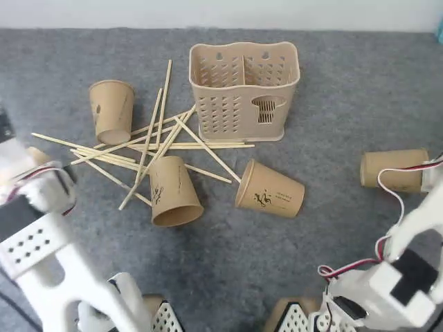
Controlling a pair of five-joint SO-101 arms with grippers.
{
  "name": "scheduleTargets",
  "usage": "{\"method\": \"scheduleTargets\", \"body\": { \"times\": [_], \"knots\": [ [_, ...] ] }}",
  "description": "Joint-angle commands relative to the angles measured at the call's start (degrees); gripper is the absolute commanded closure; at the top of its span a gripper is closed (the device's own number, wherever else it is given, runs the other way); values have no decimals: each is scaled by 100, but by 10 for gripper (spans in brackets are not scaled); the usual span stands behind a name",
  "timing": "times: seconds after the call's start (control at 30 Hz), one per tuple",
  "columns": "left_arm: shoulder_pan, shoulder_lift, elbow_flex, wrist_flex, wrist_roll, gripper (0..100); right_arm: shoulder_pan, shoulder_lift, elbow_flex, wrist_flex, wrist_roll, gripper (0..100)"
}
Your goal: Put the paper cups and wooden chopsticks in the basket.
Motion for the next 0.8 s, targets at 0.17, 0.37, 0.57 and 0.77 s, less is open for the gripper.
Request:
{"method": "scheduleTargets", "body": {
  "times": [0.17,0.37,0.57,0.77],
  "knots": [
    [-422,-176,-321,9,-53,779,-321,435,-53,-699,325,832],
    [-413,-176,-277,-114,-26,779,-620,347,-53,-708,334,836],
    [-475,-176,-277,-255,-18,780,-646,-391,-18,-462,325,837],
    [-1257,-176,-277,-607,44,779,-303,-1182,-18,-22,299,877]
  ]
}}
